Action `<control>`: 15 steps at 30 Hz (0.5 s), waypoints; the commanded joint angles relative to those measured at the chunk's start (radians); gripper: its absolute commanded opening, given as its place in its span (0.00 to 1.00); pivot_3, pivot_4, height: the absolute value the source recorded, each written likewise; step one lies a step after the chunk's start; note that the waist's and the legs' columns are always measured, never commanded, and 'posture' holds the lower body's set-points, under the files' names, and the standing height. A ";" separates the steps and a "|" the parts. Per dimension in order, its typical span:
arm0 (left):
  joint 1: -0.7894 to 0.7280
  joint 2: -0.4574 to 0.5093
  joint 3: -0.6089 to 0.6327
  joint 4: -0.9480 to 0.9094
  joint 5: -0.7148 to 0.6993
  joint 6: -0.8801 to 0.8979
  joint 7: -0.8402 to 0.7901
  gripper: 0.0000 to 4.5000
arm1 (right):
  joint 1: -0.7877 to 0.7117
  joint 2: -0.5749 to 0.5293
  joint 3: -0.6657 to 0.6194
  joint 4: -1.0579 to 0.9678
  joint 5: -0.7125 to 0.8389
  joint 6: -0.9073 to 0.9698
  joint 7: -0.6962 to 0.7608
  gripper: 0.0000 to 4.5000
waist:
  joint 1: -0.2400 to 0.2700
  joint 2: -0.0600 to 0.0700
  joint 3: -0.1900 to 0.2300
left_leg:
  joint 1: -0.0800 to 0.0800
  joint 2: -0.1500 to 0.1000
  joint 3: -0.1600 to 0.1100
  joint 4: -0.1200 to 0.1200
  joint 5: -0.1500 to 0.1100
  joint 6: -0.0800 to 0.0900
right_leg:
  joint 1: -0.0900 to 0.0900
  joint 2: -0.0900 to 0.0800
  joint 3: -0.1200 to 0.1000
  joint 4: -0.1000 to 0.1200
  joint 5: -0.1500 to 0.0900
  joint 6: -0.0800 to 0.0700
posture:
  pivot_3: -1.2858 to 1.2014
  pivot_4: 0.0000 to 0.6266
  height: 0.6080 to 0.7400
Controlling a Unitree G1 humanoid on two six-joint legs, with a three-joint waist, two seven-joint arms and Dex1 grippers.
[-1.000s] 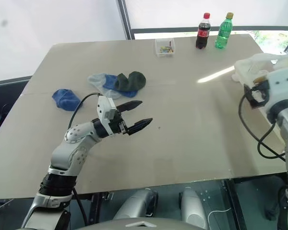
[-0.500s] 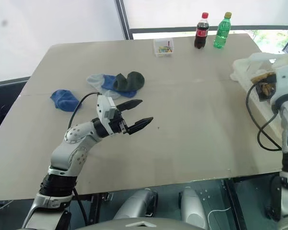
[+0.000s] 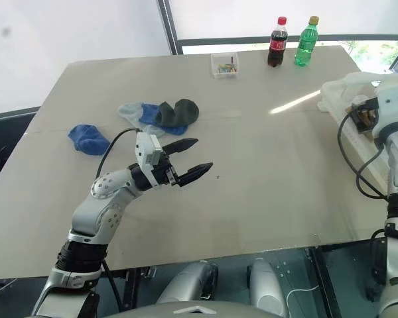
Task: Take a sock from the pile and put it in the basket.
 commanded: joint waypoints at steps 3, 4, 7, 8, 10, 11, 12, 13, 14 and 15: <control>0.029 0.024 0.056 -0.061 -0.034 0.020 0.019 1.00 | 0.217 0.044 0.022 -0.545 0.180 0.082 0.166 0.98 | 0.002 0.000 0.000 | -0.001 0.000 -0.002 0.000 0.000 0.000 | 0.000 0.000 -0.001 -0.001 0.000 0.000 | 0.52 0.24 1.00; 0.037 0.031 0.067 -0.070 -0.050 0.033 0.013 1.00 | 0.259 0.044 0.043 -0.611 0.184 0.097 0.184 0.98 | 0.003 0.000 0.000 | -0.001 0.000 -0.001 0.000 0.000 0.000 | 0.000 0.000 -0.001 -0.001 0.000 0.000 | 0.52 0.24 1.00; 0.062 0.050 0.101 -0.098 -0.058 0.060 0.044 1.00 | 0.345 0.062 0.087 -0.758 0.213 0.145 0.210 0.98 | 0.005 0.000 0.000 | -0.001 0.000 -0.001 0.000 0.000 0.000 | 0.000 0.000 -0.001 -0.001 0.000 0.000 | 0.52 0.24 1.00; 0.072 0.061 0.108 -0.105 -0.048 0.062 0.054 1.00 | 0.369 0.064 0.104 -0.792 0.207 0.148 0.216 0.98 | 0.005 0.000 0.000 | -0.001 0.000 -0.001 0.000 0.000 0.000 | 0.000 -0.001 -0.001 -0.001 0.000 0.000 | 0.52 0.24 1.00; 0.104 0.091 0.125 -0.125 -0.044 0.068 0.048 1.00 | 0.422 0.080 0.116 -0.853 0.212 0.160 0.215 0.98 | 0.007 0.000 0.000 | 0.000 0.000 -0.001 0.001 0.000 0.000 | 0.000 -0.001 -0.001 0.000 0.000 0.001 | 0.52 0.24 1.00; 0.118 0.104 0.134 -0.133 -0.045 0.069 0.046 1.00 | 0.445 0.083 0.115 -0.874 0.219 0.168 0.216 0.98 | 0.007 0.000 0.000 | 0.000 0.000 -0.001 0.001 0.000 0.000 | 0.000 -0.001 -0.001 0.000 0.000 0.001 | 0.52 0.24 1.00; 0.139 0.122 0.149 -0.145 -0.056 0.074 0.037 1.00 | 0.482 0.073 0.114 -0.895 0.216 0.164 0.233 0.98 | 0.007 0.000 0.000 | 0.000 0.000 -0.002 0.001 0.000 0.000 | 0.001 -0.001 -0.001 0.000 0.000 0.001 | 0.52 0.24 1.00; 0.159 0.138 0.163 -0.156 -0.062 0.078 0.032 1.00 | 0.519 0.057 0.111 -0.910 0.205 0.157 0.252 0.98 | 0.008 0.000 0.000 | 0.000 0.000 -0.002 0.001 0.000 0.000 | 0.001 -0.001 -0.001 0.000 0.000 0.001 | 0.52 0.24 1.00; 0.180 0.155 0.180 -0.164 -0.063 0.079 0.028 1.00 | 0.558 0.040 0.104 -0.922 0.195 0.151 0.271 0.98 | 0.009 0.000 0.000 | 0.000 0.000 -0.002 0.000 0.000 0.000 | 0.001 -0.001 -0.001 0.000 0.000 0.001 | 0.52 0.24 1.00; 0.208 0.175 0.202 -0.173 -0.074 0.084 0.016 1.00 | 0.604 0.026 0.087 -0.935 0.195 0.147 0.289 0.98 | 0.010 0.000 0.000 | 0.000 0.000 -0.002 0.001 0.000 0.000 | 0.001 -0.001 -0.001 0.000 0.000 0.001 | 0.52 0.24 1.00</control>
